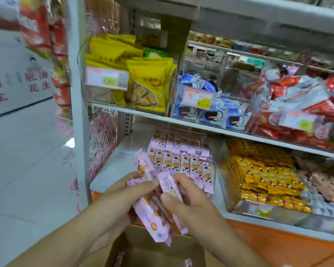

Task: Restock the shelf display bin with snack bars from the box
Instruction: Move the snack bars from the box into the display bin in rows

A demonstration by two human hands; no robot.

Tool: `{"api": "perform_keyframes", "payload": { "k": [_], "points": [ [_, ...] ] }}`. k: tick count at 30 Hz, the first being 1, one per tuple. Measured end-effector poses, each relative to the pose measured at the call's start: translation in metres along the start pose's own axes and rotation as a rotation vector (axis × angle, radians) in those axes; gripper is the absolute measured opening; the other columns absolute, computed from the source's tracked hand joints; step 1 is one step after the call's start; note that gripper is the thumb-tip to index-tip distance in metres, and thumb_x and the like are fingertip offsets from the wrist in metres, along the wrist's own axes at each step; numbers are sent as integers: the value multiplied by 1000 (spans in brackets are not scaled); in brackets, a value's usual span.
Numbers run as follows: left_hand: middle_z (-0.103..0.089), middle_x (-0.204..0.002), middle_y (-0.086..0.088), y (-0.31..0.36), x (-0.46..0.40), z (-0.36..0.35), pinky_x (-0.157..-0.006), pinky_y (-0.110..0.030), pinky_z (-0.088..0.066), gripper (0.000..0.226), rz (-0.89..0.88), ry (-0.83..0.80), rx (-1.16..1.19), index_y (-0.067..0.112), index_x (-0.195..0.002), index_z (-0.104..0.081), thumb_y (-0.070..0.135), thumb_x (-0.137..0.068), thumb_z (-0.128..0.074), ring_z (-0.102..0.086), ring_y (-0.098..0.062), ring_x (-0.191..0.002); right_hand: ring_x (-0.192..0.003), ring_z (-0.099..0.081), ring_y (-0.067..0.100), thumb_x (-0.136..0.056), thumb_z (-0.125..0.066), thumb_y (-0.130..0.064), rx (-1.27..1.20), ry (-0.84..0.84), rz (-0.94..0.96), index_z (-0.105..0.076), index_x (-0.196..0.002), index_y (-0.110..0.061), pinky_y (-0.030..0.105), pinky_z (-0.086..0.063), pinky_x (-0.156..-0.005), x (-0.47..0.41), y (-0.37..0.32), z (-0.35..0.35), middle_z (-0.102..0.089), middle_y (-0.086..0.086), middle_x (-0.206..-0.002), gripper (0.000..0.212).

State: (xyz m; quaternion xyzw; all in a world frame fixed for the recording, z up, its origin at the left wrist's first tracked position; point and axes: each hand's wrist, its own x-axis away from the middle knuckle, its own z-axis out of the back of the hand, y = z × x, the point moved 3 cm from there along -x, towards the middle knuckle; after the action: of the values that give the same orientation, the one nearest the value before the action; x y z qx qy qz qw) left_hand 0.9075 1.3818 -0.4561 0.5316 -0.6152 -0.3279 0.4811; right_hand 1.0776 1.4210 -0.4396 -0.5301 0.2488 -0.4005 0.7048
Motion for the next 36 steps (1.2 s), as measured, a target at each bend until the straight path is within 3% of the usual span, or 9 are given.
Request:
{"api": "perform_keyframes", "payload": {
  "k": [4, 7, 10, 13, 15, 19, 22, 29, 36],
  "points": [
    [-76, -114, -21, -7, -15, -5, -105, -69, -46, 27, 23, 124, -45, 12, -120, -74, 8, -94, -67, -71, -46, -109, -107, -70, 11, -105, -62, -25, 37, 41, 15, -62, -124, -40, 38, -57, -96, -8, 13, -7, -74, -12, -116, 24],
    [-77, -108, -23, -8, -26, -7, -99, -72, -48, 22, 37, 201, -61, 10, -114, -76, 10, -94, -68, -71, -50, -105, -99, -74, 13, -105, -63, -21, -24, 44, -27, -65, -123, -37, 28, -60, -82, -15, 17, -5, -75, -13, -113, 24],
    [-77, -107, -22, 1, -36, -4, -100, -66, -48, 18, 21, 291, -58, 11, -108, -77, 14, -90, -73, -71, -47, -105, -114, -64, -2, -101, -67, -34, 43, 112, -2, -66, -122, -47, 29, -52, -102, -23, 28, 3, -64, -19, -127, 25],
    [-78, -104, -21, 8, -42, 2, -98, -62, -52, 18, 1, 327, -105, 12, -106, -77, 16, -89, -76, -73, -45, -99, -98, -64, -1, -99, -68, -42, 87, 179, -4, -64, -112, -53, 24, -53, -89, -27, 29, 15, -60, -12, -118, 17],
    [-78, -100, -21, 9, -41, 6, -95, -64, -54, 15, 6, 332, -127, 13, -104, -76, 15, -89, -76, -71, -50, -99, -81, -69, 10, -100, -68, -36, 17, 175, -21, -65, -117, -45, 27, -60, -70, -25, 26, 22, -67, -1, -105, 19],
    [-79, -95, -21, 8, -34, 7, -92, -68, -55, 17, 20, 301, -173, 13, -107, -74, 15, -91, -74, -73, -51, -89, -89, -77, 20, -98, -72, -30, -53, 241, -28, -61, -126, -44, 50, -65, -69, -19, 23, 32, -75, -6, -105, 33],
    [-80, -94, -16, 8, -29, 5, -95, -63, -56, 18, 19, 288, -179, 16, -108, -73, 15, -91, -75, -74, -48, -91, -86, -78, 14, -100, -69, -29, -75, 243, -17, -62, -128, -37, 40, -64, -66, -15, 20, 33, -76, -18, -103, 30],
    [-80, -88, -16, 9, -19, 3, -91, -56, -57, 11, 8, 271, -190, 17, -98, -73, 11, -89, -76, -75, -36, -71, -64, -59, 29, -75, -85, -15, -321, 147, -21, -69, -124, -21, 35, -52, -66, -9, 24, 33, -73, 7, -107, 52],
    [-80, -90, -16, 8, -16, 3, -83, -48, -58, 10, -10, 242, -215, 15, -98, -76, 10, -90, -75, -76, -41, -76, -77, -66, 30, -88, -55, -15, -771, 89, -113, -55, -134, 2, 33, -50, -49, -11, 18, 36, -71, 26, -103, 49]
  ]
}}
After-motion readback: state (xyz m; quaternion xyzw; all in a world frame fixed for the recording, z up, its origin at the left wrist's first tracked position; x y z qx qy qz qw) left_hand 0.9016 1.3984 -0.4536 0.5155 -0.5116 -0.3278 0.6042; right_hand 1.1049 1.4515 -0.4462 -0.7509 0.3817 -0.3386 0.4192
